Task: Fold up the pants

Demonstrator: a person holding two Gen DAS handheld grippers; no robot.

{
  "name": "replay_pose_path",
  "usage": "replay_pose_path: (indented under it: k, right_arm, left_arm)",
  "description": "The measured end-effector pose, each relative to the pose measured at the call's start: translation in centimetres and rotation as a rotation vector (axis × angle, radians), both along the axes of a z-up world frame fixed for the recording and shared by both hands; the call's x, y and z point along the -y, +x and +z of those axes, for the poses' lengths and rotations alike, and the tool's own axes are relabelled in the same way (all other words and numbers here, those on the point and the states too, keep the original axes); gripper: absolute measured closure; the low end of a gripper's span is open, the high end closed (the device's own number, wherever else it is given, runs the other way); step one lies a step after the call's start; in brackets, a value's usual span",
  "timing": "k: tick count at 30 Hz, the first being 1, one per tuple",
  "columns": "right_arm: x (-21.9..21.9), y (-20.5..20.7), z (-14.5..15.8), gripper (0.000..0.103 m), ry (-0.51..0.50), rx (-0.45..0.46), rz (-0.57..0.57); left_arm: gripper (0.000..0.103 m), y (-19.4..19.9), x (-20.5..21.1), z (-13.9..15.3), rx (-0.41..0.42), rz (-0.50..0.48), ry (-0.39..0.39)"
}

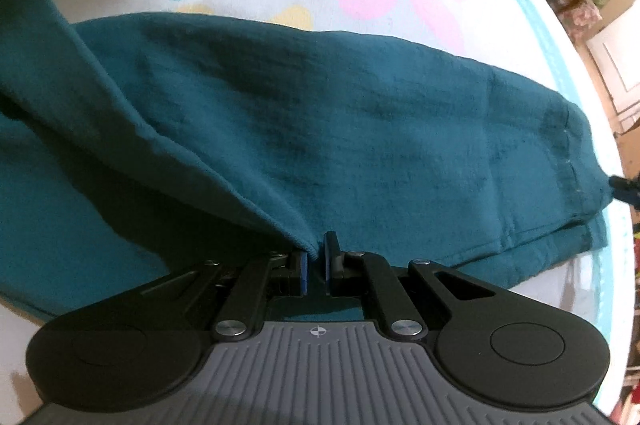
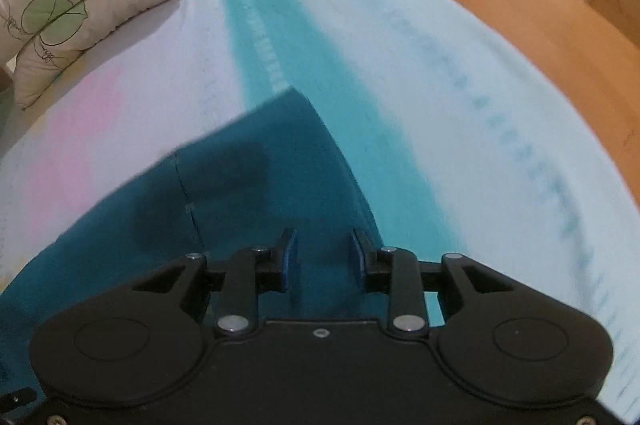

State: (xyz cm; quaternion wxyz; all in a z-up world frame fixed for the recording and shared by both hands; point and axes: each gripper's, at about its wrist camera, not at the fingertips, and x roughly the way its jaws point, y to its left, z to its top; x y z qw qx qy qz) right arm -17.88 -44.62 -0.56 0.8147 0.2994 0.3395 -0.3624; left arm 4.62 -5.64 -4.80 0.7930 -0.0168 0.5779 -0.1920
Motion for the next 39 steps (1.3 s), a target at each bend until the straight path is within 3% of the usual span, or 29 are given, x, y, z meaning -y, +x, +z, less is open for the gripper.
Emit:
replay_pose_path:
  k: [12, 13, 14, 15, 20, 24, 27, 30, 33, 39]
  right_arm:
    - [0.1, -1.8, -3.0, 0.055, 0.139, 0.078, -0.077]
    - [0.1, -1.7, -3.0, 0.06, 0.137, 0.097, -0.079]
    - [-0.1, -1.9, -2.8, 0.083, 0.128, 0.125, -0.081]
    - [-0.2, -1.8, -2.4, 0.089, 0.126, 0.143, -0.076]
    - [0.3, 1.5, 2.3, 0.089, 0.038, 0.204, 0.009]
    - [0.4, 3.7, 8.5, 0.089, -0.08, 0.351, 0.075]
    - [-0.7, 2.7, 12.4, 0.089, -0.163, 0.454, 0.099]
    - [-1.9, 0.0, 13.2, 0.089, -0.173, 0.488, 0.077]
    - [-2.6, -2.2, 10.8, 0.089, -0.131, 0.412, 0.045]
    - [-2.1, -3.1, 1.0, 0.088, 0.031, 0.141, -0.054]
  left_arm:
    - [0.096, 0.0, -0.1, -0.5, -0.013, 0.004, 0.006]
    - [0.096, 0.0, -0.1, -0.3, -0.011, 0.003, 0.004]
    - [0.096, 0.1, -0.1, -0.2, -0.007, 0.007, -0.004]
    - [0.096, 0.2, -0.3, 0.1, -0.004, 0.014, -0.019]
    - [0.096, 2.5, -1.1, 3.9, 0.069, 0.038, -0.101]
    - [0.096, 4.6, -1.8, 9.7, 0.23, 0.081, -0.177]
    - [0.096, 4.1, -2.7, 13.6, 0.351, 0.099, -0.222]
    - [0.096, 1.9, -3.3, 15.2, 0.426, 0.09, -0.219]
    - [0.096, -0.9, -3.2, 12.8, 0.389, 0.048, -0.177]
    - [0.096, -5.2, -1.3, 1.3, 0.103, -0.064, -0.012]
